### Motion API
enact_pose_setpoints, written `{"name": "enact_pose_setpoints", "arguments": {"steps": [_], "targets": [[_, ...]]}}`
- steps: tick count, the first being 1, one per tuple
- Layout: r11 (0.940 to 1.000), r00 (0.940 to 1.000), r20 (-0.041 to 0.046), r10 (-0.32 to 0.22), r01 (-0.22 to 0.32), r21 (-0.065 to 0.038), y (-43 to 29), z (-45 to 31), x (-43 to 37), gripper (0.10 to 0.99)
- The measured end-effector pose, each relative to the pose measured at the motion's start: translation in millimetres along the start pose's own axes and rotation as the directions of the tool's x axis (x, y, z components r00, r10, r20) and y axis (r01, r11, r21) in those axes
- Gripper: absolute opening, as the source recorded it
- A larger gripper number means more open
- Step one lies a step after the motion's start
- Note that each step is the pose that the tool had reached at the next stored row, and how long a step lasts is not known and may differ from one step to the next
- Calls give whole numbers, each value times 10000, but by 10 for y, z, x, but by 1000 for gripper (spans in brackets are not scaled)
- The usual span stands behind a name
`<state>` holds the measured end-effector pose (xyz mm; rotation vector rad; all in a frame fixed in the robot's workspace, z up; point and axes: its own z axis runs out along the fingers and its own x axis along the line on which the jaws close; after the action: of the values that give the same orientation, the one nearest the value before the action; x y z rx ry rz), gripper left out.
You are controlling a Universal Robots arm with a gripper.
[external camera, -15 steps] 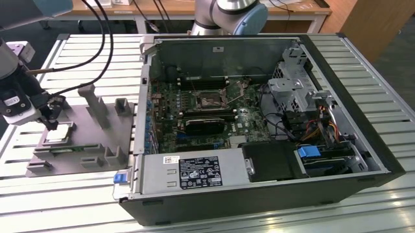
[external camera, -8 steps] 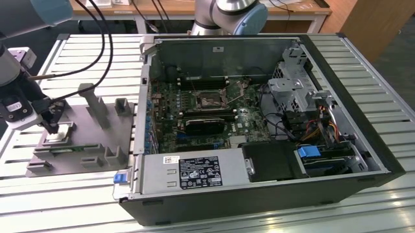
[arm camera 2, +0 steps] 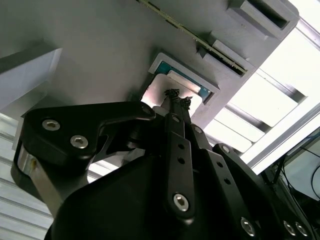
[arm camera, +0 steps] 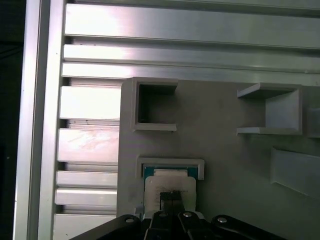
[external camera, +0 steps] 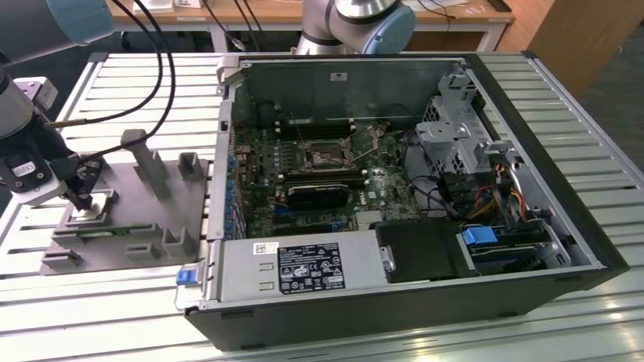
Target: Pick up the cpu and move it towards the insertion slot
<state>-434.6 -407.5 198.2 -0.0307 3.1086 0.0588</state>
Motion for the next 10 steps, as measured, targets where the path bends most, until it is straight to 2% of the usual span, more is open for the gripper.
{"name": "enact_pose_setpoints", "arguments": {"steps": [4, 7, 8, 10], "targets": [[10000, 10000, 0, 0, 0, 0, 0, 0, 0, 114], [10000, 10000, 0, 0, 0, 0, 0, 1, 0, 290], [10000, 10000, 0, 0, 0, -1, 0, 1, 0, 290], [10000, 10000, 1, 0, 0, 0, 0, 2, 0, 408]]}}
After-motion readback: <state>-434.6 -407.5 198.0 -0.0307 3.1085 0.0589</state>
